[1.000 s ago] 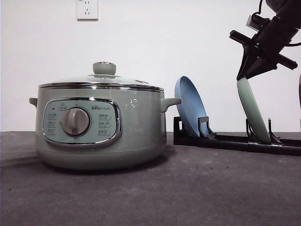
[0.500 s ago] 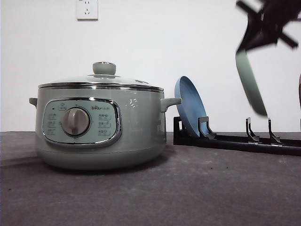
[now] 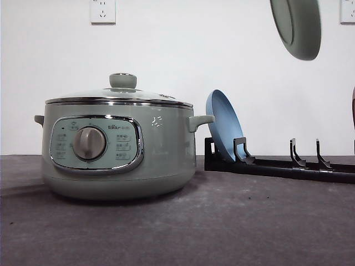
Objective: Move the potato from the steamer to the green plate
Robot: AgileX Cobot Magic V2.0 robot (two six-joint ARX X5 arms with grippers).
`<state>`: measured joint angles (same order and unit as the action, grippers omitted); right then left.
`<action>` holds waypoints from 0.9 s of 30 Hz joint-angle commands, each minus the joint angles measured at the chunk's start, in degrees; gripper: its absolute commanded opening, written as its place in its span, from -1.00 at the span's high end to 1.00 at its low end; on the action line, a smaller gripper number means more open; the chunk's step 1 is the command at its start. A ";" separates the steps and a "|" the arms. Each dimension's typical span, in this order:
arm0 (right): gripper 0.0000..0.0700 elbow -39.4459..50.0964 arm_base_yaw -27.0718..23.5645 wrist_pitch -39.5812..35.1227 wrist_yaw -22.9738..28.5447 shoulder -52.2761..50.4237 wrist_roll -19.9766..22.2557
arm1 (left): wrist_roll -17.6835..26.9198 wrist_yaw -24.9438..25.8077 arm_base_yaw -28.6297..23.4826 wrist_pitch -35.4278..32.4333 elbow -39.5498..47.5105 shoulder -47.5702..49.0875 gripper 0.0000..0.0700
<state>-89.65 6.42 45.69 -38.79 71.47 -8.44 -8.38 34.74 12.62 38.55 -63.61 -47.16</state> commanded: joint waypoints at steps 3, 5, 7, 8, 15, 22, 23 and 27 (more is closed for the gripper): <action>0.99 -1.42 5.81 9.46 6.23 -2.62 10.18 | 0.89 0.59 0.22 -0.40 -1.27 -0.35 -1.00; 0.99 -1.40 9.56 13.41 10.17 -4.07 11.49 | 0.87 0.59 0.22 -0.40 -1.27 -0.35 -1.00; 0.99 -1.37 13.64 16.34 14.95 -5.44 12.12 | 0.87 0.59 0.22 -0.42 -1.27 -0.35 -1.00; 0.99 -1.27 15.71 17.36 17.29 -6.05 12.10 | 0.87 0.59 0.22 -0.42 -1.27 -0.35 -1.00; 0.99 -1.02 29.61 25.57 31.53 -7.97 9.19 | 0.87 0.59 0.22 -0.42 -1.27 -0.35 -1.00; 0.99 3.51 41.22 27.63 41.01 -7.97 3.16 | 0.87 0.59 0.22 -0.39 -1.27 -0.35 -1.00; 0.99 5.09 42.71 27.62 42.55 -7.97 2.10 | 0.87 0.59 0.20 -0.38 -1.27 -0.35 -1.00; 0.99 12.68 47.96 26.21 48.78 -7.94 -3.10 | 0.87 0.59 0.20 -0.37 -1.27 -0.35 -1.00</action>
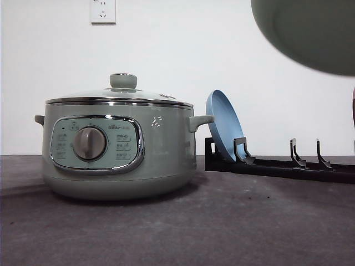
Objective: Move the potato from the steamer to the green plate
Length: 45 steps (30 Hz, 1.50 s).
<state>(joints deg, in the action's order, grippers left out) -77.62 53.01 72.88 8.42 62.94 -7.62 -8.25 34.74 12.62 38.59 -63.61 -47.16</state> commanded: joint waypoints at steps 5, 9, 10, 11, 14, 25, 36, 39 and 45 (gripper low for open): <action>0.99 11.56 5.47 -8.17 3.82 0.71 -9.96 | 0.79 0.59 0.20 -0.43 -1.27 -0.35 -1.00; 0.99 18.59 6.98 -14.66 3.83 2.01 -12.09 | 1.29 0.59 0.20 -0.43 -1.27 -0.35 -1.00; 0.99 19.82 7.15 -15.92 3.84 2.61 -12.25 | 1.31 0.59 0.20 -0.43 -1.27 -0.35 -1.00; 0.99 20.98 7.22 -17.25 4.01 3.28 -12.39 | 1.32 0.59 0.20 -0.43 -1.25 -0.35 -1.00; 0.99 23.29 7.30 -19.40 4.00 6.31 -12.60 | 1.36 0.59 0.20 -0.45 -1.27 -0.37 -1.00; 0.99 24.37 9.52 -24.19 6.64 19.74 -11.28 | 1.38 0.59 0.20 -0.41 -1.27 -0.35 -1.00; 0.91 24.36 10.40 -26.29 6.65 24.89 -11.58 | 1.38 0.57 0.20 -0.41 -1.27 -0.37 -1.00; 0.39 24.24 10.25 -26.30 6.45 23.97 -12.84 | 1.38 0.59 0.20 -0.39 -1.27 -0.35 -1.00; -0.51 21.98 6.49 -25.26 -2.86 18.45 -14.48 | 1.38 0.59 0.20 -0.32 -1.27 -0.35 -1.00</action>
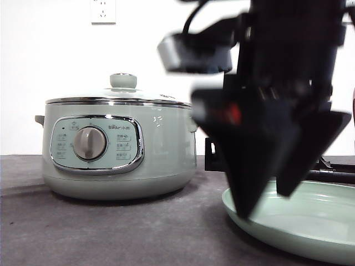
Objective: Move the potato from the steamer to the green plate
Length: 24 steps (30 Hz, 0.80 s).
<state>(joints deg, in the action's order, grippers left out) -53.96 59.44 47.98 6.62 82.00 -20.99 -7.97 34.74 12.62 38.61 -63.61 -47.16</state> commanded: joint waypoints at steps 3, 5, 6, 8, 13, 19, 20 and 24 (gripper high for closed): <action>-0.58 -3.30 -2.33 -0.37 -3.80 -5.31 -0.51 | 1.11 0.59 0.20 -0.23 -1.27 -0.35 -1.00; -0.58 -4.36 -4.37 -0.37 -5.13 -8.96 0.23 | 1.15 0.59 0.20 -0.10 -1.27 -0.37 -1.00; -0.59 -4.90 -5.53 -0.39 -5.91 -10.70 0.52 | 1.25 0.59 0.20 0.00 -1.27 -0.38 -1.00; -0.63 -5.80 -8.36 -0.55 -7.80 -14.41 0.94 | 1.38 0.59 0.20 0.24 -1.27 -0.39 -1.00; -0.80 -6.07 -19.30 -1.66 -14.20 -23.75 3.81 | 1.53 0.59 0.22 0.55 -1.27 -0.39 -1.00; -0.80 -6.05 -35.47 0.86 -18.59 -33.42 11.07 | 1.53 0.59 0.22 0.61 -1.27 -0.39 -1.00; -0.80 -6.05 -37.72 1.53 -19.28 -34.69 12.17 | 1.55 0.59 0.22 0.61 -1.27 -0.39 -1.00; -0.80 -6.05 -44.98 3.59 -24.64 -39.38 15.17 | 1.52 0.59 0.22 0.66 -1.27 -0.42 -1.00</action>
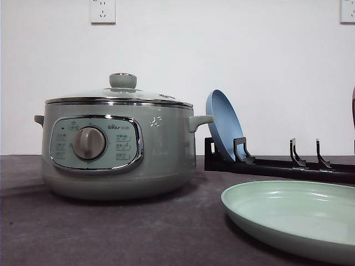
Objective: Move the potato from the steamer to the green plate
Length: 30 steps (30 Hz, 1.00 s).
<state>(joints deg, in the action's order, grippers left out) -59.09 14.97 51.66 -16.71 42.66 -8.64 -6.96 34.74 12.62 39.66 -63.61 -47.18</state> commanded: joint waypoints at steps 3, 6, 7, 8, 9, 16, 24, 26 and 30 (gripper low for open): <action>-0.80 -0.92 -2.39 0.38 -4.69 -2.78 2.73 | 0.28 0.57 0.20 -0.20 -1.27 -0.39 -1.00; -0.80 -0.92 -2.38 0.60 -5.25 -4.61 1.51 | 0.28 0.49 0.20 -0.21 -1.29 -0.55 -1.00; -0.80 -0.92 -2.35 0.67 -6.26 -4.93 1.23 | 0.26 0.20 0.21 -0.08 -1.44 -0.76 -1.00; -0.80 -0.92 -2.35 0.70 -7.26 -5.08 0.87 | 0.26 -0.25 0.20 0.23 -1.70 -1.06 -1.00; -0.80 -0.92 -2.35 0.68 -8.22 -5.08 0.33 | 0.28 -0.78 0.20 0.73 -2.19 -1.50 -1.00; -0.80 -0.92 -2.35 0.34 -12.51 -4.49 -0.62 | 1.88 -4.99 0.53 7.43 -10.24 -8.55 -1.00; -0.80 -0.92 -2.35 -2.39 -13.58 -4.58 -0.62 | 3.04 -16.45 4.09 16.56 -23.63 -21.97 -1.00; -0.80 -0.92 -2.35 -2.63 -13.98 -4.58 -0.77 | 3.11 -18.53 5.24 18.47 -27.24 -25.64 -1.00; -0.80 -0.92 -2.35 -2.77 -13.95 -4.58 -1.03 | 3.26 -22.01 7.30 22.20 -34.09 -33.13 -1.00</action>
<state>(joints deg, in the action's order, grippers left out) -59.09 12.43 49.55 -30.39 37.91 -9.09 -4.79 13.33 19.57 61.67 -95.61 -78.57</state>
